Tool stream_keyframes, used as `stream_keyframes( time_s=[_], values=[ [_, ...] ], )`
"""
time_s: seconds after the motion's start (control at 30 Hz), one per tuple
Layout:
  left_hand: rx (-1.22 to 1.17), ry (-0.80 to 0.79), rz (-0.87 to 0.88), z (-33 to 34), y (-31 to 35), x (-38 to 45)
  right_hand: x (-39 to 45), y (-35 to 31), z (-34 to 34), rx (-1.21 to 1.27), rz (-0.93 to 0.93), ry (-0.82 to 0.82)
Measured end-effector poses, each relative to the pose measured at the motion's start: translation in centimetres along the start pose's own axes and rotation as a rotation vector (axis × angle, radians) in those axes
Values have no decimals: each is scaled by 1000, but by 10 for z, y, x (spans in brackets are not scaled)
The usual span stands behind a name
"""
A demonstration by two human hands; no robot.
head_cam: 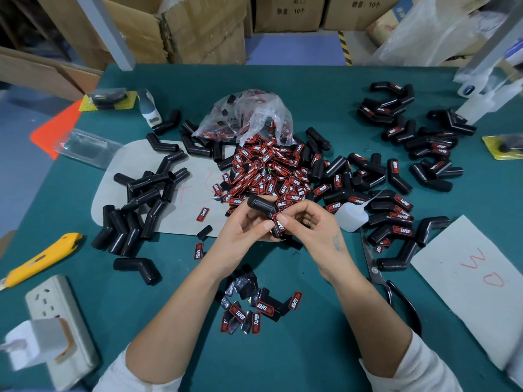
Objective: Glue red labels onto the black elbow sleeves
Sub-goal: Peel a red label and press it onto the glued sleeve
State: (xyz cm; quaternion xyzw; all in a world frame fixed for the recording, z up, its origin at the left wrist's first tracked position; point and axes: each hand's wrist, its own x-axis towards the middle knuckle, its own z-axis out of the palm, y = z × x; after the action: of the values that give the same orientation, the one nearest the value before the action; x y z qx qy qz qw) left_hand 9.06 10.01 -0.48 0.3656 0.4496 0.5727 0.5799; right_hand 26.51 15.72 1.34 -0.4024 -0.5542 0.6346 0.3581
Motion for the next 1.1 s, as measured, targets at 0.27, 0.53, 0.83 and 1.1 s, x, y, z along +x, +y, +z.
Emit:
stream_keyframes(
  time_s=[0.27, 0.53, 0.83, 1.1],
  values=[
    [-11, 0, 1, 2, 2, -1, 0, 1, 1, 3, 3, 11],
    [-11, 3, 1, 1, -1, 0, 0, -1, 2, -13, -1, 26],
    [-61, 15, 6, -1, -3, 1, -1, -1, 1, -10, 2, 48],
    [-191, 101, 16, -4, -3, 4, 1, 2, 3, 15, -2, 66]
  ],
)
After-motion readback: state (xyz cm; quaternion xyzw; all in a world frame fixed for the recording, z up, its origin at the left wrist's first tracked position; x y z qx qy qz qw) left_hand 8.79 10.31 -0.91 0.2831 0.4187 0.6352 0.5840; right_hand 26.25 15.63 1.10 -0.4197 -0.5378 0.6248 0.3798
